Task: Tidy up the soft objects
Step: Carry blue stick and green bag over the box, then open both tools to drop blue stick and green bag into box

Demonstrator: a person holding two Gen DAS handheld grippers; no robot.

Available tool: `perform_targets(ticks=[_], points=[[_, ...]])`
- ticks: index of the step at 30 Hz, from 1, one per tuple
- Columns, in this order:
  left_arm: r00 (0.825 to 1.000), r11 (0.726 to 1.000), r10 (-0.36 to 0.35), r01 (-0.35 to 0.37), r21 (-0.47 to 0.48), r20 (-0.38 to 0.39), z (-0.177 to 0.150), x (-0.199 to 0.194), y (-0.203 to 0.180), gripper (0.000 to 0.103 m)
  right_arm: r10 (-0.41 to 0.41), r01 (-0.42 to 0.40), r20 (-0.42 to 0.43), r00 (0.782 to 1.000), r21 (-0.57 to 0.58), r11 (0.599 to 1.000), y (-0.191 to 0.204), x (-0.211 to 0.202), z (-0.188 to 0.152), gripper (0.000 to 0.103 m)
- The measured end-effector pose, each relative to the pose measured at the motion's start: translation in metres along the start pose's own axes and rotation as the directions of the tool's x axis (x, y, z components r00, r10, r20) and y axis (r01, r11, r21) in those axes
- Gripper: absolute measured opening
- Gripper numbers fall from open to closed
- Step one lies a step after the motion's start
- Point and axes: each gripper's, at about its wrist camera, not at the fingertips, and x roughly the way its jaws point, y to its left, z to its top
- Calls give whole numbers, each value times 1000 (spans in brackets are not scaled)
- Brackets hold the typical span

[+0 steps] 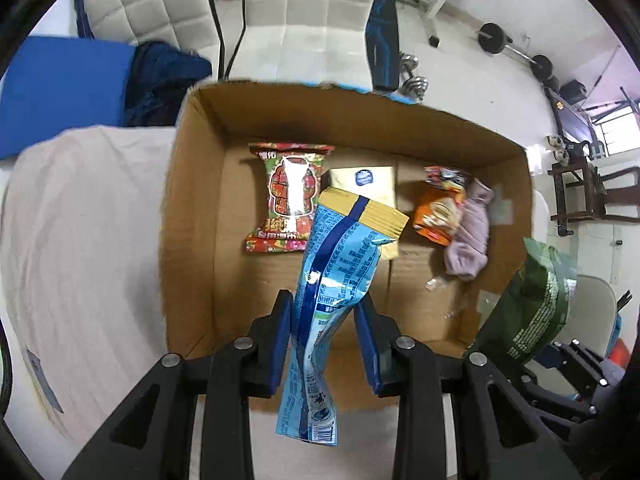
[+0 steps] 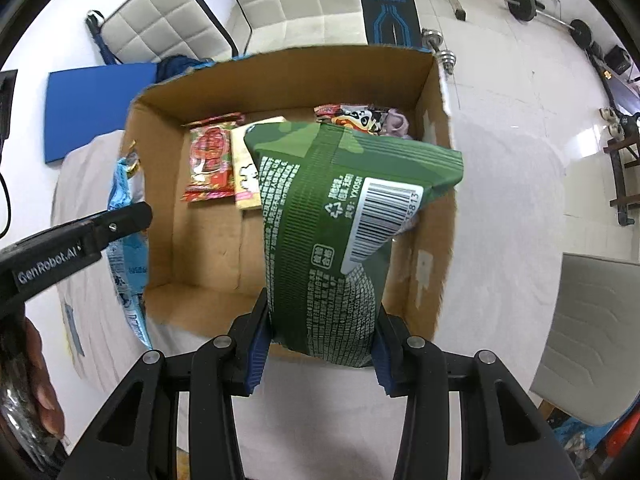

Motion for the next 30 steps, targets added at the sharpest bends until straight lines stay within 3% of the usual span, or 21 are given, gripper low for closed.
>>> perform_targets(ticks=[8, 17, 19, 20, 23, 27, 30], points=[[993, 998, -52, 47, -48, -105, 17, 56, 14, 29, -32, 33, -89, 996, 8, 999, 1, 61, 26, 45], [988, 998, -61, 55, -40, -145, 15, 80, 14, 31, -60, 56, -158, 986, -31, 998, 11, 101, 32, 47], [983, 998, -53, 48, -31, -174, 14, 84, 12, 38, -61, 56, -170, 984, -35, 998, 14, 104, 33, 49], [981, 998, -52, 47, -29, -188, 13, 86, 11, 40, -64, 59, -170, 983, -37, 998, 15, 105, 33, 55], [987, 999, -35, 31, -24, -160, 10, 80, 10, 52, -60, 55, -157, 986, -36, 998, 17, 102, 34, 69], [992, 1000, -1, 0, -7, -123, 2, 68, 10, 59, -76, 72, -134, 988, -33, 997, 15, 92, 31, 74], [996, 1000, 20, -18, 13, -85, -7, 56, 5, 71, -99, 95, -118, 988, -39, 995, 12, 85, 28, 80]])
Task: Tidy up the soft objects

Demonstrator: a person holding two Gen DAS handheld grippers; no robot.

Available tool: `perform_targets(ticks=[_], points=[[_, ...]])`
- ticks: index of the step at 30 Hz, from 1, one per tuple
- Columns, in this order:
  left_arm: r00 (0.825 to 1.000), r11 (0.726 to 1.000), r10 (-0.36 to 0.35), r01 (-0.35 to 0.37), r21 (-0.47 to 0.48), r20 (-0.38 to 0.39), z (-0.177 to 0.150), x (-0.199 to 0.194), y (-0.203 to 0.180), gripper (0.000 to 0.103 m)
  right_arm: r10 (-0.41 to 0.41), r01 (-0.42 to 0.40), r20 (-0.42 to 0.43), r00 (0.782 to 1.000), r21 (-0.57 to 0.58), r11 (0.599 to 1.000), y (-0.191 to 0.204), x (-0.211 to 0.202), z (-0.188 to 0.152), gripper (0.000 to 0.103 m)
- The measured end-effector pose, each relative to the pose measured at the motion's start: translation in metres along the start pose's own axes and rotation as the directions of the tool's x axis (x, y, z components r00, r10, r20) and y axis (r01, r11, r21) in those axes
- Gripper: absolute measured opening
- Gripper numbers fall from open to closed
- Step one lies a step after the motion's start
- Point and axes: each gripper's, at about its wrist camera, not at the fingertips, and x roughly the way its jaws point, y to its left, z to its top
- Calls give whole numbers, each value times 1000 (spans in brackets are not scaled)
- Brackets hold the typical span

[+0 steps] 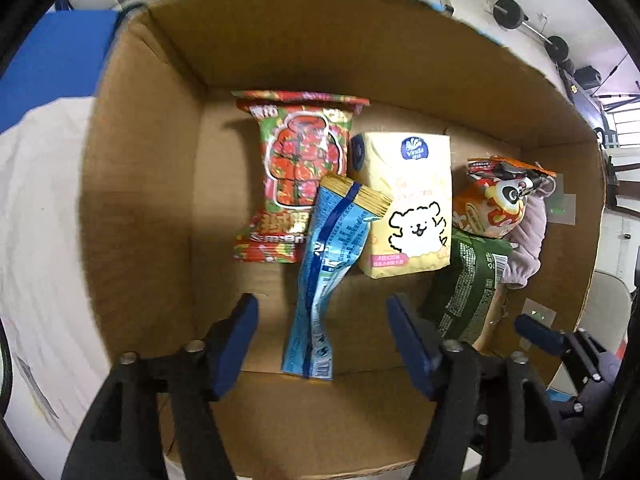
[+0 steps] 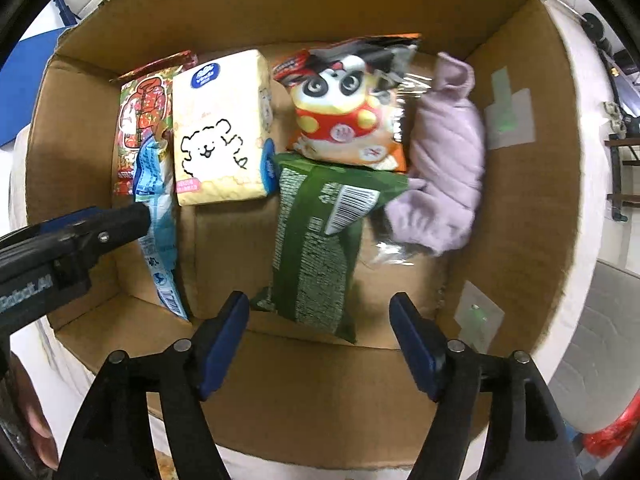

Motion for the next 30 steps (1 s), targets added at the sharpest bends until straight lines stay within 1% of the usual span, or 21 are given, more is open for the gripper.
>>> perform_targets(ticks=[1, 2, 3, 4, 5, 7, 10, 12, 15, 16, 20, 22, 25, 27, 30], points=[[1000, 1000, 15, -15, 8, 14, -4, -5, -1, 80, -8, 8, 7, 1000, 1, 1000, -3, -2, -5, 83], [999, 1000, 29, -29, 9, 22, -7, -7, -1, 90, -16, 15, 15, 1000, 6, 1000, -3, -9, -13, 90], [999, 999, 39, -40, 13, 36, -10, -12, -3, 92, -11, 11, 24, 1000, 12, 1000, -4, -12, -16, 94], [997, 999, 48, -49, 16, 52, -13, -16, -4, 96, -7, 7, 30, 1000, 15, 1000, -12, -18, -20, 100], [995, 997, 67, -69, 21, 74, -18, -22, -5, 97, -12, 11, 39, 999, 20, 1000, -14, -21, -23, 103], [991, 996, 79, -82, 26, 104, -26, -31, -8, 99, -18, 16, 61, 998, 34, 999, -20, -30, -28, 103], [990, 998, 62, -65, 19, 130, -37, -43, -8, 100, -20, 16, 83, 996, 56, 998, -25, -42, -35, 103], [988, 998, 62, -65, 19, 141, -40, -49, -3, 100, -24, 18, 100, 995, 67, 998, -28, -49, -39, 103], [984, 997, 75, -79, 20, 161, -47, -54, -5, 100, -26, 16, 116, 993, 83, 996, -33, -56, -45, 103], [983, 997, 76, -80, 16, 168, -50, -57, -4, 100, -26, 15, 118, 993, 86, 996, -29, -57, -38, 103], [980, 998, 69, -70, 1, 185, -58, -59, -4, 100, -28, 16, 135, 990, 93, 996, -34, -70, -49, 103], [974, 996, 82, -84, 2, 210, -61, -65, -4, 100, -28, 13, 158, 987, 99, 995, -31, -76, -55, 103], [963, 994, 96, -104, 17, 253, -78, -83, -9, 100, -20, -3, 210, 978, 108, 994, -31, -92, -70, 103], [953, 994, 103, -112, 17, 285, -95, -97, -13, 100, -16, -13, 250, 968, 114, 993, -31, -107, -86, 103], [940, 995, 94, -102, 7, 329, -125, -121, -15, 100, -5, -29, 300, 954, 111, 993, -29, -128, -113, 103]])
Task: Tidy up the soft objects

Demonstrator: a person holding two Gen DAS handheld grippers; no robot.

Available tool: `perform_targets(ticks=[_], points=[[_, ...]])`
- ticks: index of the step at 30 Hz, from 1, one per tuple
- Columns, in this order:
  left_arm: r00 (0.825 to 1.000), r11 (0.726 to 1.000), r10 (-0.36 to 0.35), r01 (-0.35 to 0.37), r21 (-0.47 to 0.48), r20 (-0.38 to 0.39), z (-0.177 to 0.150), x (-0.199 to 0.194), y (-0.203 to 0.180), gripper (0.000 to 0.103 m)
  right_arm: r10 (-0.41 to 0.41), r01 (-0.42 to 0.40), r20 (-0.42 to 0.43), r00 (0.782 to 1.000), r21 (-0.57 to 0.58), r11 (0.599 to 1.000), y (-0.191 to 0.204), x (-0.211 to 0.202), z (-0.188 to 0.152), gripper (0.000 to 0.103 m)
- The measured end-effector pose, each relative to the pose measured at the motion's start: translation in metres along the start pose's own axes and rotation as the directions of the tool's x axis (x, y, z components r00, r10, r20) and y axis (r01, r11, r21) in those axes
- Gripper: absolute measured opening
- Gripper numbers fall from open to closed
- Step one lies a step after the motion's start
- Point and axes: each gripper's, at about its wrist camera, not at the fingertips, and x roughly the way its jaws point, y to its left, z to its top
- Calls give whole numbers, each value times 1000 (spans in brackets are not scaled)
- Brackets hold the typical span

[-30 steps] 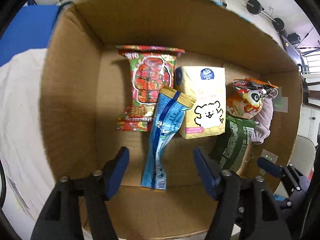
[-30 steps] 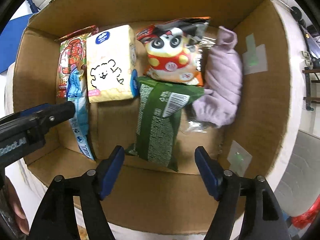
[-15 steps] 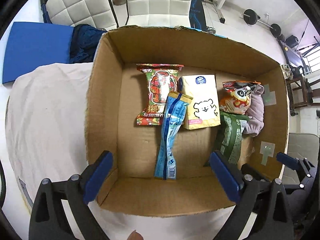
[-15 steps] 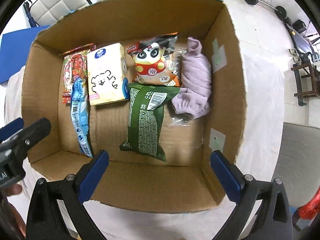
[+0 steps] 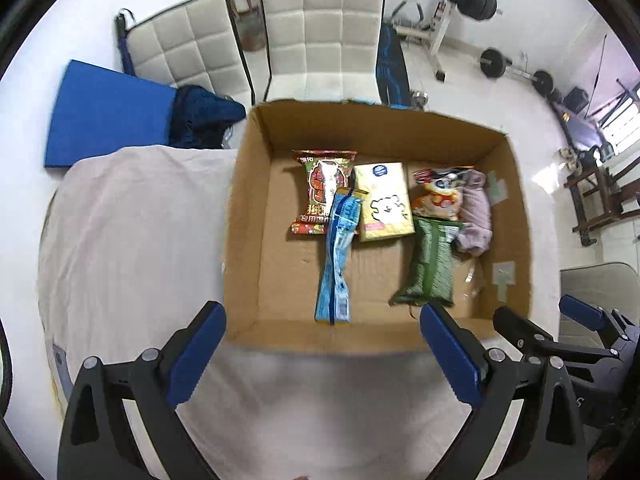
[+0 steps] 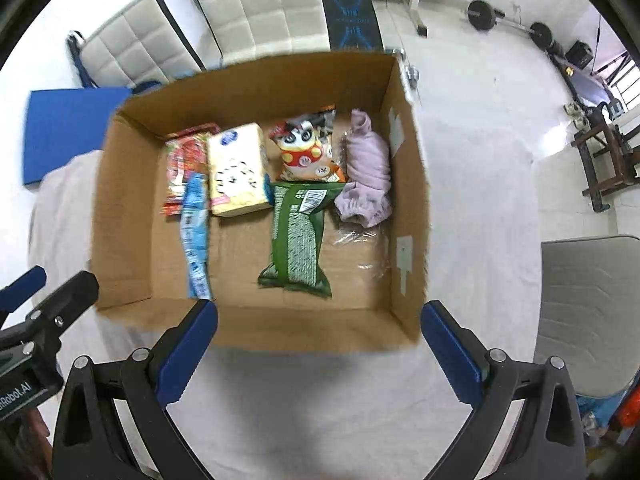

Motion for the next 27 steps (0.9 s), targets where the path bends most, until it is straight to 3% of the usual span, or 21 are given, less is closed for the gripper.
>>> perform_targets(ticks=[7, 17, 27], points=[[995, 1000, -3, 4, -11, 102, -47, -74, -3, 100, 19, -16, 129, 992, -26, 1000, -1, -81, -58, 103], [973, 1000, 9, -8, -5, 229, -95, -172, -1, 100, 39, -25, 301, 953, -53, 998, -6, -201, -131, 103], [950, 999, 33, -32, -10, 310, -124, -225, -3, 100, 38, -4, 405, 914, -83, 997, -3, -287, -184, 103]])
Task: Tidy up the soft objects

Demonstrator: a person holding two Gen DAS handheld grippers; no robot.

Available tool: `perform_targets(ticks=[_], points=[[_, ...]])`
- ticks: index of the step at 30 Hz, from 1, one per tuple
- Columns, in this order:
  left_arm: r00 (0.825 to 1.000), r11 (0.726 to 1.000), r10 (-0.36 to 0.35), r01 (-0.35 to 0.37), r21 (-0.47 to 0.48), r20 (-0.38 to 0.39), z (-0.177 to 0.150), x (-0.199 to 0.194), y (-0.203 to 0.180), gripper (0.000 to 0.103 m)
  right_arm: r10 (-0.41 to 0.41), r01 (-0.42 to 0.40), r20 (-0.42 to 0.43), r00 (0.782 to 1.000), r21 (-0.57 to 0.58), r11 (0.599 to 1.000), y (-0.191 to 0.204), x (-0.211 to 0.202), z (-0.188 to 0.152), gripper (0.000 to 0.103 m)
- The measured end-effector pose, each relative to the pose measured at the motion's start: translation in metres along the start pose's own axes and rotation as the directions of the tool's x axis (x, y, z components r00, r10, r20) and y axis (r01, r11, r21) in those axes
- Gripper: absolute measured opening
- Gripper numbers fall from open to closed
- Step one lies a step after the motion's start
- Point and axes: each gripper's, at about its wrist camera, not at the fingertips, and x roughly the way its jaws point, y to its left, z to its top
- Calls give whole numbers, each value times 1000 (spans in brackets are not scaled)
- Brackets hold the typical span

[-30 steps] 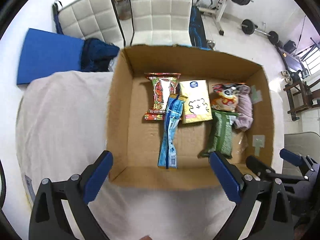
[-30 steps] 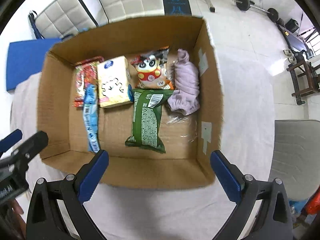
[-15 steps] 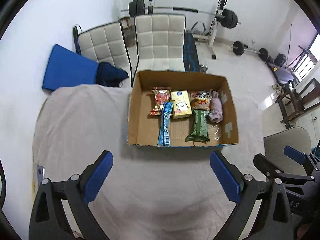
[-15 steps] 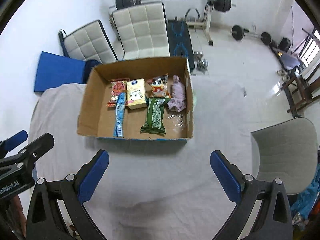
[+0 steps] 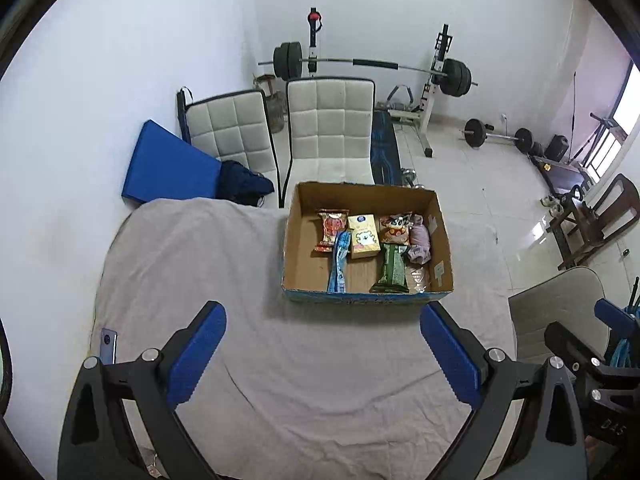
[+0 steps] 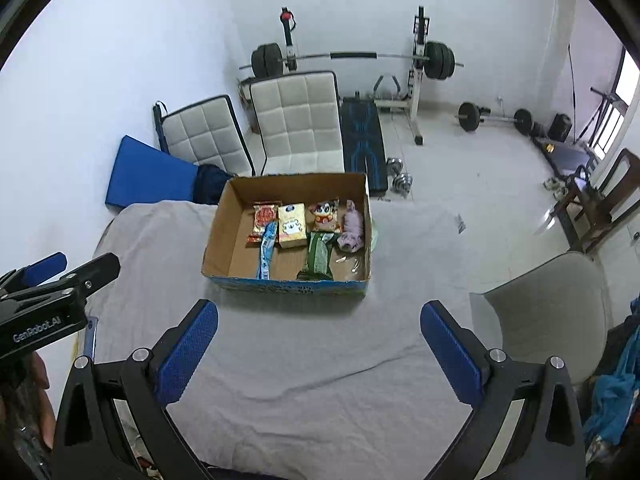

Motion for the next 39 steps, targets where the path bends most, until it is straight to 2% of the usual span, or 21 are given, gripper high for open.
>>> perform_targets(ticks=[8, 22, 39], points=[[999, 1000, 17, -18, 8, 38, -5, -11, -6, 100, -28, 29, 66, 997, -11, 1000, 4, -31, 6, 103], [993, 999, 50, -47, -25, 108, 11, -15, -1, 100, -57, 55, 120, 991, 16, 998, -5, -20, 33, 103], [998, 1000, 24, -24, -8, 58, 9, -4, -7, 100, -59, 57, 97, 994, 19, 998, -10, -2, 33, 103]])
